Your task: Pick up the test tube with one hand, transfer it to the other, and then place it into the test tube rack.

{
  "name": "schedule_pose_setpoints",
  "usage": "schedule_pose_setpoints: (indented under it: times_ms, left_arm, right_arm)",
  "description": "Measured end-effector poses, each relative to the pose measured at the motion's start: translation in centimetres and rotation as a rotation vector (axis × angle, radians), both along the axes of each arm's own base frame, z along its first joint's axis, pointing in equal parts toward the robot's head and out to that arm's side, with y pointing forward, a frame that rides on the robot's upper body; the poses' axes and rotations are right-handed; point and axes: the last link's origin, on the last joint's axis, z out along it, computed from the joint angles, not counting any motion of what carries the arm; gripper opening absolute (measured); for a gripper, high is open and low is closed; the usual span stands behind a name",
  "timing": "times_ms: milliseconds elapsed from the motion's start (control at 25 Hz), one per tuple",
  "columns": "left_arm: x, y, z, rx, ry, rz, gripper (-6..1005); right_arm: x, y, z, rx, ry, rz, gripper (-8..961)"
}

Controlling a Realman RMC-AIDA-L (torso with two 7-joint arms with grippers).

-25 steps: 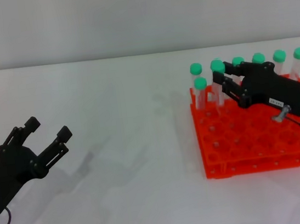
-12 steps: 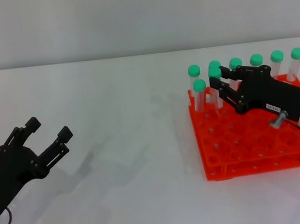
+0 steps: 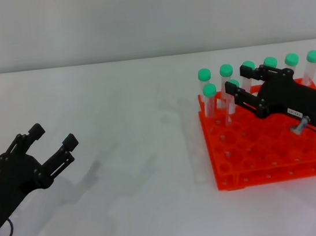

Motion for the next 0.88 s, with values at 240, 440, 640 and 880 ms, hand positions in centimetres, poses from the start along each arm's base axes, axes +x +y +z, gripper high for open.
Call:
schedule_pose_setpoints:
  times_ms: [240,440,640,880]
  left_arm:
    - [-0.1,-0.1,0.0,-0.001,0.003,0.002,893]
    - [-0.4,-0.3,0.2,0.011,0.008,0.013,893]
    - [-0.8,-0.4,0.9,0.069,0.02,0.028,893]
    - [-1.9,-0.8,2.5,0.195,0.028,0.077,893]
  right_arm:
    - [0.1,-0.5,0.4,0.012,0.032,0.01,423]
    - [0.7,-1.9,2.9,0.07,0.131,0.061,731]
    - [3.0,-4.1,6.5,0.164,0.208,0.083,841]
    - [8.2,-7.0,10.6,0.371,0.209,-0.059,834]
